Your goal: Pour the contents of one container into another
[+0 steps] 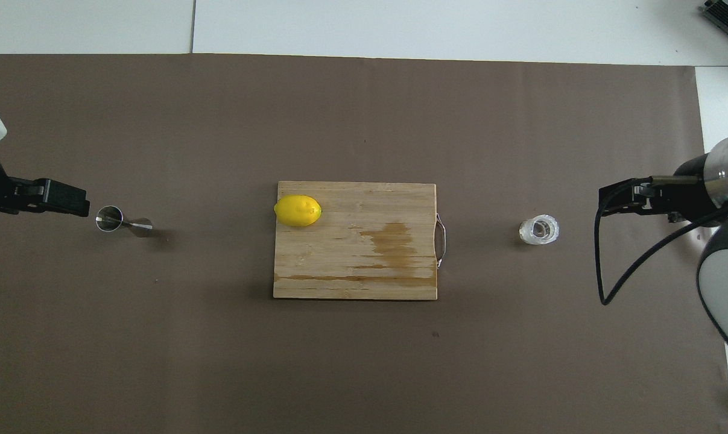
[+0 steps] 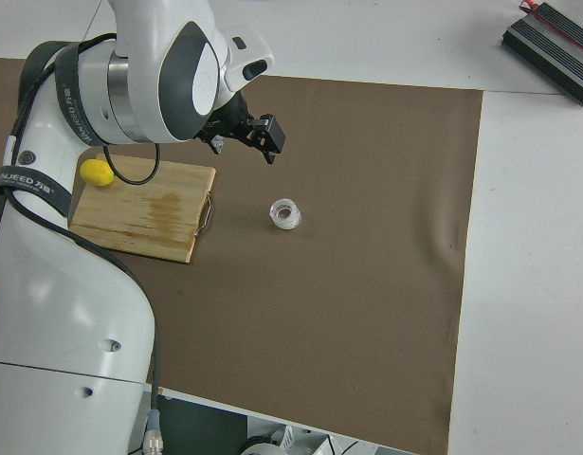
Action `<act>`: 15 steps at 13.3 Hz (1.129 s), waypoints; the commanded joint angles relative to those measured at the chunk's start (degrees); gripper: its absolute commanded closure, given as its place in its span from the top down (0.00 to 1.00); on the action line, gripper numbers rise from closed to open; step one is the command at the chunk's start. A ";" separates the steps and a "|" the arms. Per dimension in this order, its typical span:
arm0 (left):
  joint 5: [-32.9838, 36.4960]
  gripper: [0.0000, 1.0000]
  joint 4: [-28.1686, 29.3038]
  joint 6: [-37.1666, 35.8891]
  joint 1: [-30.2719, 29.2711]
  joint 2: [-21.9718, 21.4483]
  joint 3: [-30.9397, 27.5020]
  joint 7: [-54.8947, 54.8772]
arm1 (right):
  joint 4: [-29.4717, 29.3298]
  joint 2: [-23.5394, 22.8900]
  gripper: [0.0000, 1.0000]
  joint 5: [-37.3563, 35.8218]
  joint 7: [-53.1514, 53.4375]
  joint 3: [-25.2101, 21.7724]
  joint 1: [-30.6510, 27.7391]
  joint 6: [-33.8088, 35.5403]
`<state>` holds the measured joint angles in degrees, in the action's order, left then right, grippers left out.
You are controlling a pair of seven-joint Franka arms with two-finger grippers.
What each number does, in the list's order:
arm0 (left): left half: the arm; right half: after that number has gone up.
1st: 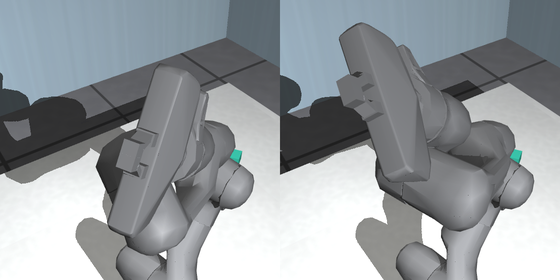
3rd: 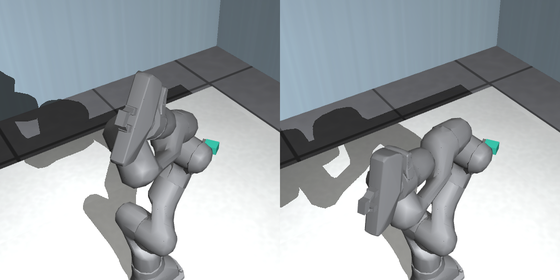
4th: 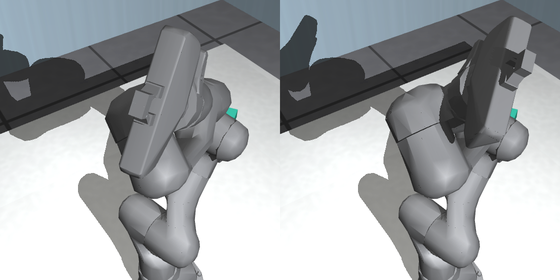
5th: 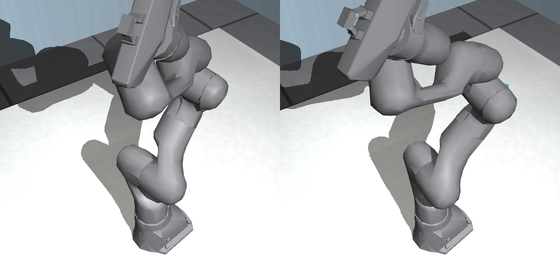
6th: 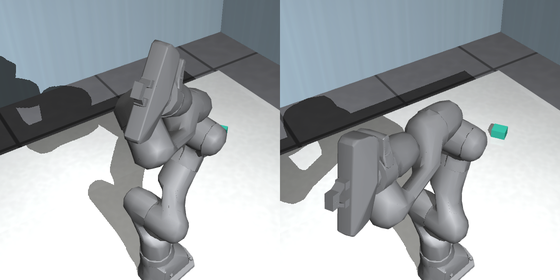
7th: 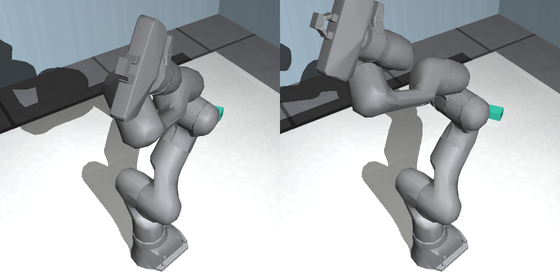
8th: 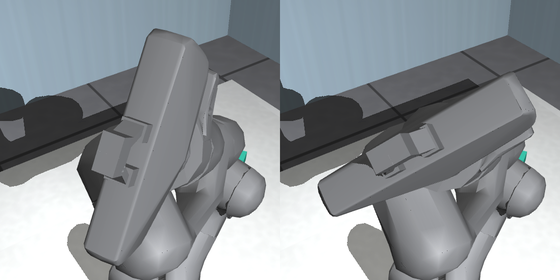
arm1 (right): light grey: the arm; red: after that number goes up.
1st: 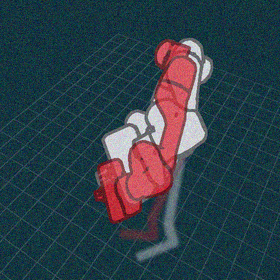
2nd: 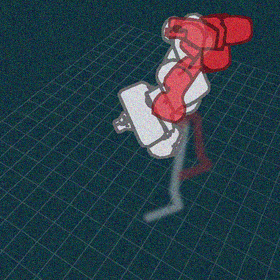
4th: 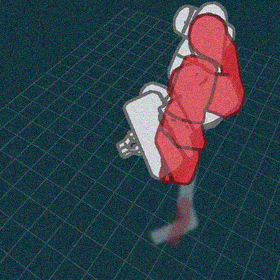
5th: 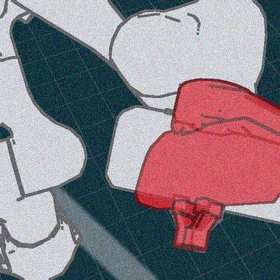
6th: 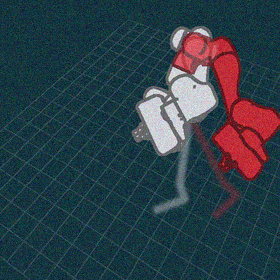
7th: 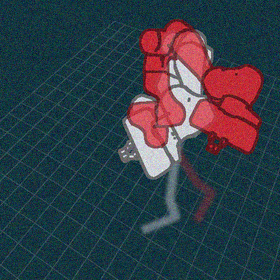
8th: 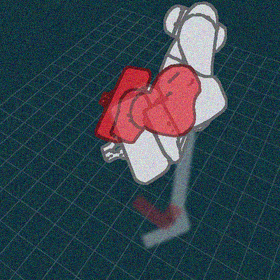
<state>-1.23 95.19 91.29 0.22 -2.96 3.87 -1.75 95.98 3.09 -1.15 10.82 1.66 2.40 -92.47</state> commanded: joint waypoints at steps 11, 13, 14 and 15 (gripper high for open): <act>-0.88 1.00 6.75 8.62 -0.75 -0.99 -0.18 21.05 | -0.79 -0.72 1.00 0.53 -0.62 0.54 -1.79 0.09; -0.97 1.00 11.83 13.70 -0.83 -2.13 -0.26 29.47 | -0.79 -0.63 1.00 0.62 -0.62 0.54 -1.79 0.01; -1.75 1.00 14.39 16.17 -1.18 -2.92 -0.35 34.83 | -0.79 -0.63 1.00 0.53 -0.54 0.54 -1.70 0.01; -2.72 1.00 16.07 18.20 -1.88 -3.01 -0.44 37.49 | -0.70 -0.63 1.00 0.62 -0.54 0.54 -1.70 0.01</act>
<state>-1.97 105.49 104.95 -0.41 -3.07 3.51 30.05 95.42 2.56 -1.15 10.82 1.76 1.25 -92.41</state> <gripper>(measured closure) 0.000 0.000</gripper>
